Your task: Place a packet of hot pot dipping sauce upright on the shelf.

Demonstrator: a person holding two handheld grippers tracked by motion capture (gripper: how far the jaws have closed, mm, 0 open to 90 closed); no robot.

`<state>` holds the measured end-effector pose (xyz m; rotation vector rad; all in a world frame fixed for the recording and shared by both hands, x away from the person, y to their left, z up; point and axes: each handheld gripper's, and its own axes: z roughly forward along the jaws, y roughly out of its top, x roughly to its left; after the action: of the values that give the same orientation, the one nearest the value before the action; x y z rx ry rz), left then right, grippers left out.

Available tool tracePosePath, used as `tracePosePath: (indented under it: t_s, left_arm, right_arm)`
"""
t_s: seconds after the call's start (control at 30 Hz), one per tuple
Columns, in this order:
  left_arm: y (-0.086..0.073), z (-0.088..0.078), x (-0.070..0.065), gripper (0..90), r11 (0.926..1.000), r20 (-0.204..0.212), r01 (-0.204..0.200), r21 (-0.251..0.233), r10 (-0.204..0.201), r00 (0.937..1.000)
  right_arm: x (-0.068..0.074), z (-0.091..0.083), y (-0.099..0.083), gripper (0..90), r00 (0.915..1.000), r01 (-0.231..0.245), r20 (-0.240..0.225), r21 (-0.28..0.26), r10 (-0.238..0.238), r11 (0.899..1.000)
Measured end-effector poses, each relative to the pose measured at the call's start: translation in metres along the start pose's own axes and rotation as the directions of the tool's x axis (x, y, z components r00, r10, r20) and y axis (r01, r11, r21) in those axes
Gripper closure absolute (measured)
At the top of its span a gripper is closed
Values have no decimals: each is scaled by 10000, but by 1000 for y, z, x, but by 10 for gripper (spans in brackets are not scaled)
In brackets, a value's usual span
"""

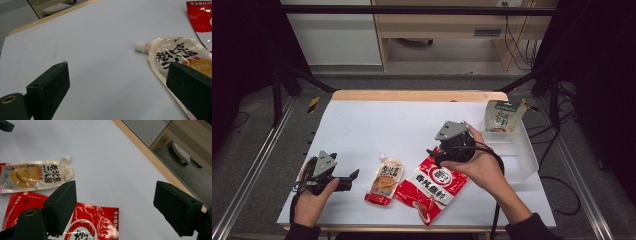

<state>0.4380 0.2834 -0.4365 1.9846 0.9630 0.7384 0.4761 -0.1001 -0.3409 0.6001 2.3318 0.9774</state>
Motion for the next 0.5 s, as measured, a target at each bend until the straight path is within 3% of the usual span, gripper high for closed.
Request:
tracePosePath:
  t_s: [0.5]
  left_arm:
    - [1,0,-3,51,9996,-122,-240,125,241,9996]
  right_arm:
    - [32,47,15,307,9960,-119,-881,555,168,9984]
